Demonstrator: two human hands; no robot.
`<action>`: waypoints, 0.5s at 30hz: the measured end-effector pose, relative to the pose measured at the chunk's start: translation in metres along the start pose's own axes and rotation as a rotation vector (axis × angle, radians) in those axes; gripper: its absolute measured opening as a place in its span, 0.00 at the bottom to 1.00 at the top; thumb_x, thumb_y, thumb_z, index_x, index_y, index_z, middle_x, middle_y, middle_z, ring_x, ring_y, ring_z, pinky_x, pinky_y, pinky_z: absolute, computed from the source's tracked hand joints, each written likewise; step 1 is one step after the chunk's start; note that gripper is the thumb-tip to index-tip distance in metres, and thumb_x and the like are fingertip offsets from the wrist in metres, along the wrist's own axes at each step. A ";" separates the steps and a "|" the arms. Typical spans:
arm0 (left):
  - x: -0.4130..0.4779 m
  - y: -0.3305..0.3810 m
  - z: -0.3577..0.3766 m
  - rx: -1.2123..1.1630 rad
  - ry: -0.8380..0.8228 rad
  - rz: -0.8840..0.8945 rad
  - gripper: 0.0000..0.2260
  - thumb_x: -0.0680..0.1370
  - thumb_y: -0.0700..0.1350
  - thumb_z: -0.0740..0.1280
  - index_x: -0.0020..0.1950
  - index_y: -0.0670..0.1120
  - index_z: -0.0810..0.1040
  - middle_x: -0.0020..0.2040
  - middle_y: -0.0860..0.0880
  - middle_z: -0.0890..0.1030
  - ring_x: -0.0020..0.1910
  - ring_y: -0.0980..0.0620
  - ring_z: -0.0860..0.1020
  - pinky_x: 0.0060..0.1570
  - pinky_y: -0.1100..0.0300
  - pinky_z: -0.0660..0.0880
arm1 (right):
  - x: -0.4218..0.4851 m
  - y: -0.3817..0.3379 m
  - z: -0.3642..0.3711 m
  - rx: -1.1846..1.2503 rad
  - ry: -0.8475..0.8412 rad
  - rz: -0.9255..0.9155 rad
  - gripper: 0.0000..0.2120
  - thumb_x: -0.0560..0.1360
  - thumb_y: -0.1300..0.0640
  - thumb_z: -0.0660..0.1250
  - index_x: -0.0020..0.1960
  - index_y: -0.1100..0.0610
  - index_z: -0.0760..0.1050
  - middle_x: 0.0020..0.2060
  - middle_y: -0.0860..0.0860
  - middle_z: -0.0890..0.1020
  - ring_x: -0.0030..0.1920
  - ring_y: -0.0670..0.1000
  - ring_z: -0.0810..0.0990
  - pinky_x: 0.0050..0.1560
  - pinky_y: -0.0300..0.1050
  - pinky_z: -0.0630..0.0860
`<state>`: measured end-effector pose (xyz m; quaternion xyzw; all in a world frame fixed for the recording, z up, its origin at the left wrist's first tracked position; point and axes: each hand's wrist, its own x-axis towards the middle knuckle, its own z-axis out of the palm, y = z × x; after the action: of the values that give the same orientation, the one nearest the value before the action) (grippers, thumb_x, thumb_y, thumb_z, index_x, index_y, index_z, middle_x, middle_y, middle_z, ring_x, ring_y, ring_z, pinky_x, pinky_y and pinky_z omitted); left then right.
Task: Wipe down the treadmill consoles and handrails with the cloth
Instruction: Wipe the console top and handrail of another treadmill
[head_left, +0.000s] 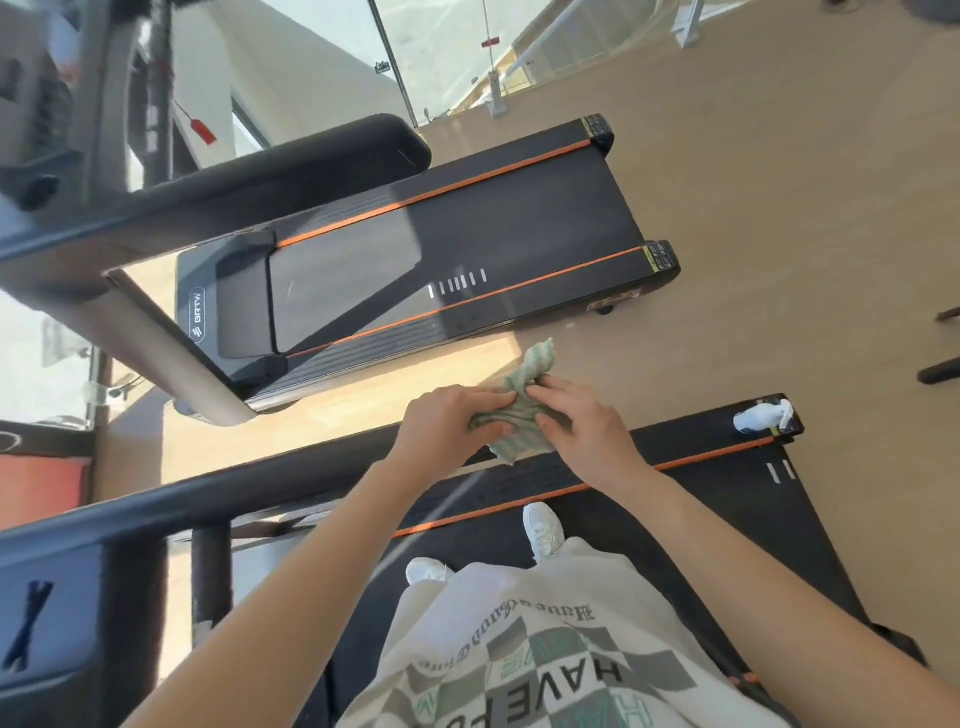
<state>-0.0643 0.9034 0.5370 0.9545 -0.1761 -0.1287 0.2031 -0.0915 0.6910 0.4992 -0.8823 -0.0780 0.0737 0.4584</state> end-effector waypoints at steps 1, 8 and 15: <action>-0.007 -0.003 0.001 0.019 0.067 0.009 0.15 0.76 0.55 0.74 0.63 0.60 0.83 0.57 0.60 0.85 0.50 0.53 0.81 0.46 0.54 0.79 | 0.003 -0.002 0.002 -0.066 -0.002 -0.060 0.18 0.77 0.62 0.69 0.67 0.55 0.79 0.67 0.50 0.78 0.65 0.53 0.74 0.67 0.51 0.73; -0.055 -0.016 0.011 0.117 0.395 -0.006 0.09 0.68 0.44 0.82 0.47 0.49 0.88 0.50 0.55 0.86 0.41 0.49 0.79 0.33 0.58 0.77 | 0.021 -0.022 0.016 -0.325 -0.073 -0.319 0.16 0.74 0.58 0.74 0.61 0.53 0.82 0.60 0.49 0.83 0.62 0.55 0.78 0.61 0.57 0.74; -0.113 -0.022 0.030 -0.082 0.497 -0.428 0.07 0.72 0.44 0.79 0.49 0.48 0.87 0.42 0.54 0.81 0.42 0.50 0.77 0.37 0.57 0.74 | 0.016 -0.051 0.047 -0.270 -0.014 -0.466 0.06 0.71 0.62 0.76 0.48 0.57 0.85 0.47 0.50 0.84 0.50 0.54 0.77 0.50 0.48 0.76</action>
<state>-0.1699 0.9564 0.5210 0.9631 0.0888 0.0613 0.2465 -0.0894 0.7609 0.5133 -0.8932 -0.2911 -0.0386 0.3406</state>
